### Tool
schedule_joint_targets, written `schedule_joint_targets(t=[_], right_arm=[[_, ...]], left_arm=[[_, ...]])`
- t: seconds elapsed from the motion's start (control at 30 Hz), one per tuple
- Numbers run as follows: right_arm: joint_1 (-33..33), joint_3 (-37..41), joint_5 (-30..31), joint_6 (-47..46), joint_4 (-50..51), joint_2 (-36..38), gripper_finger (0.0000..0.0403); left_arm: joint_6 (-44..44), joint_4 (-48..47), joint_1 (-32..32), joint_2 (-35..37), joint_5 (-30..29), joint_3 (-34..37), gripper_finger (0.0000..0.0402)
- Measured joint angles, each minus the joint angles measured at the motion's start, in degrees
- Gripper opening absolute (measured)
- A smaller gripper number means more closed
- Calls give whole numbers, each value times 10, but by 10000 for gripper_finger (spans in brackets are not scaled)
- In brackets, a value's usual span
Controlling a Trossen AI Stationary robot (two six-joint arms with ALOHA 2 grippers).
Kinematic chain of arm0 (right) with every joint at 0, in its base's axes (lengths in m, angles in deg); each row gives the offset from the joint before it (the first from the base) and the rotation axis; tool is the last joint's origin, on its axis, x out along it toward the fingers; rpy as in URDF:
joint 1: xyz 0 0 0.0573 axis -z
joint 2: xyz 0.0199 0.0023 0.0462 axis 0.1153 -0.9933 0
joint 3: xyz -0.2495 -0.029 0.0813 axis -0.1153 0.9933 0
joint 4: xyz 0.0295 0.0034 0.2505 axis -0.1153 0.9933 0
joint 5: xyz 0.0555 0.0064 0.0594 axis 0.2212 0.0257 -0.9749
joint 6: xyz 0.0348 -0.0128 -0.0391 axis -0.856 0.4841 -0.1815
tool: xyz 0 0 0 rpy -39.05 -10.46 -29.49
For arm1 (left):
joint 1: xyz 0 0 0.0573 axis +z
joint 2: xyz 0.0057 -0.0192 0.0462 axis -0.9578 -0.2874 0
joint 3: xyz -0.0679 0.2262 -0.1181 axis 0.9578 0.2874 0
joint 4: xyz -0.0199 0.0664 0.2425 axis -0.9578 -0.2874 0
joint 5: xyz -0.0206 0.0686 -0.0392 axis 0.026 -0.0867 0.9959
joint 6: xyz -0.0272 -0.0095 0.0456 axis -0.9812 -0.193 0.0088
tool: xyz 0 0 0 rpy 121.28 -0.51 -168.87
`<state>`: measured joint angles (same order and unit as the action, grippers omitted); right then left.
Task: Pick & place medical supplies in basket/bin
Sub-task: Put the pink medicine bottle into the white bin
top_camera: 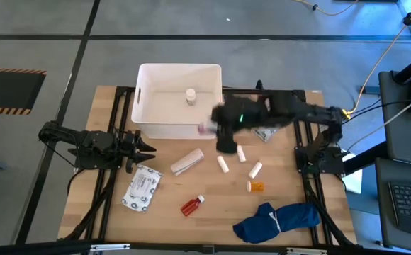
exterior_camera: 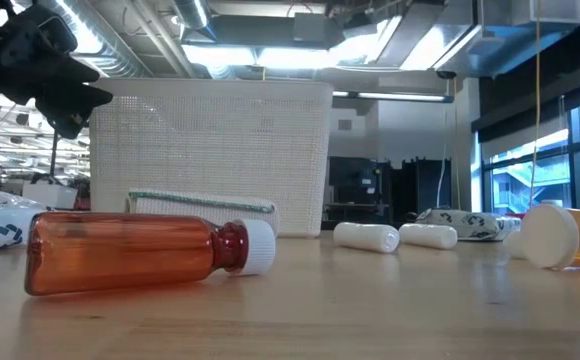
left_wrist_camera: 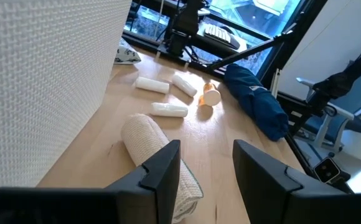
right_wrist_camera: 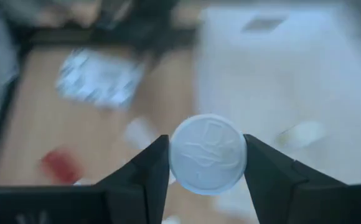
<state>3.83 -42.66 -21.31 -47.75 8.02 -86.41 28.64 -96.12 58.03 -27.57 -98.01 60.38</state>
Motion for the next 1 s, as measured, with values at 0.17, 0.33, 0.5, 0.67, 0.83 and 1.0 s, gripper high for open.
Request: schedule_joint_targets(t=[0.17,0.33,0.5,0.67,0.83,1.0], right_arm=[[98,3,4,79,-97,-7,169],[184,4,-82,94,-148,-65,169],[219,5,-112,106,-150,-147,169],[227,6,-114,109,-117,-214,169],[230,6,-119,130,-74,-261,169],[229,6,-129,136,-69,-288,169]], left_arm=[[0,0,0,0,0,0,143],[0,0,0,0,-1,0,143],[0,0,0,0,-3,0,143],[0,0,0,0,-7,0,143],[1,0,0,0,-27,0,143],[1,0,0,0,-40,0,143]])
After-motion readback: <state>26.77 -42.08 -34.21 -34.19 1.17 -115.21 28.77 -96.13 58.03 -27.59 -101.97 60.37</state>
